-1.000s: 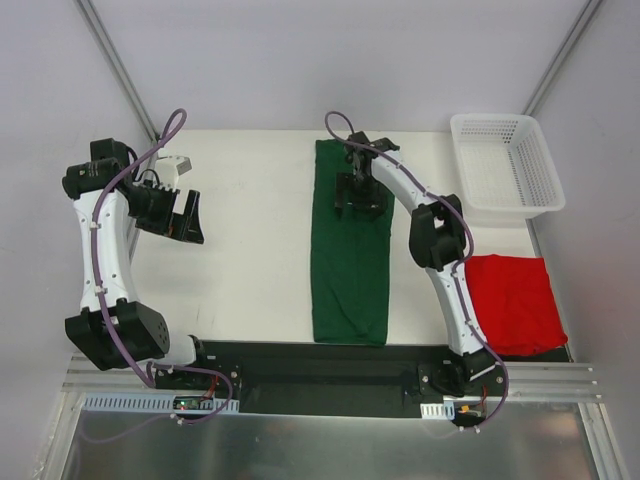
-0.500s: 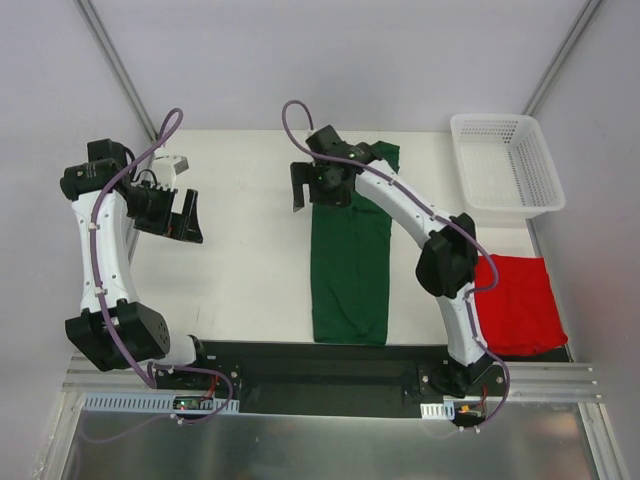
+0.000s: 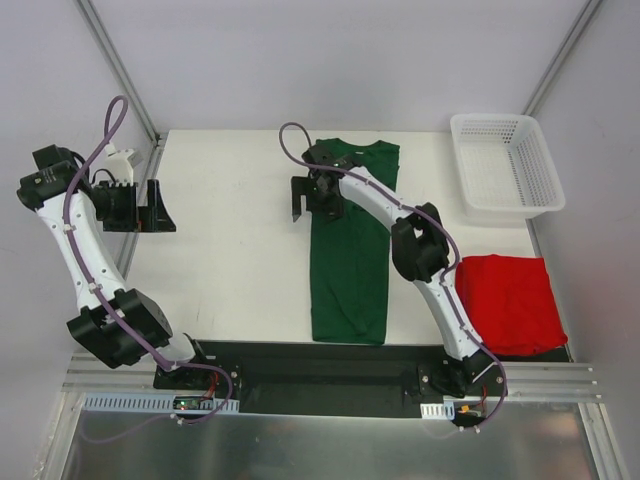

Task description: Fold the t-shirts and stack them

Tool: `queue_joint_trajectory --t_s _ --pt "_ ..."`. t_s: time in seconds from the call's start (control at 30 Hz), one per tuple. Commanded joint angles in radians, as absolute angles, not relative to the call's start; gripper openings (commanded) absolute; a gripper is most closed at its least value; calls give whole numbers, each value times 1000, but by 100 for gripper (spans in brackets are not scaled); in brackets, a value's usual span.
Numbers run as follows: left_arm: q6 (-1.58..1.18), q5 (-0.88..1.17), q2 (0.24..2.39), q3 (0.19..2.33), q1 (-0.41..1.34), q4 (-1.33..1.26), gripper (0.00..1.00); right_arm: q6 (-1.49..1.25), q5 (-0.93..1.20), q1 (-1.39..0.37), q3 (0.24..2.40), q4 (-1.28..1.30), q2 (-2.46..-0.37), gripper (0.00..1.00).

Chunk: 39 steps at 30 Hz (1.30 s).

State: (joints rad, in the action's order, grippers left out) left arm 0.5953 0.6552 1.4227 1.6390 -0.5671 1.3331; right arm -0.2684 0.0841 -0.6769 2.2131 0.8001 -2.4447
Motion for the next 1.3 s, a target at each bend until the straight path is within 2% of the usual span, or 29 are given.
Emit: queue_joint_trajectory --t_s 0.0,0.23,0.4,1.1,1.27 --pt "644 710 1411 1638 -575 1519 99 -307 130 -647 2272 742 -2447 96" --pt "644 709 1419 1641 -578 1519 99 -341 155 -643 2230 672 -2407 96" --pt "640 710 1420 1647 -580 1519 99 -359 193 -635 2284 657 -2471 96" --pt "635 723 1407 1614 -580 1517 99 -365 443 -704 2270 644 -2585 96" --pt "637 726 1394 1597 -581 1517 99 -374 420 -701 2295 640 -2594 96"
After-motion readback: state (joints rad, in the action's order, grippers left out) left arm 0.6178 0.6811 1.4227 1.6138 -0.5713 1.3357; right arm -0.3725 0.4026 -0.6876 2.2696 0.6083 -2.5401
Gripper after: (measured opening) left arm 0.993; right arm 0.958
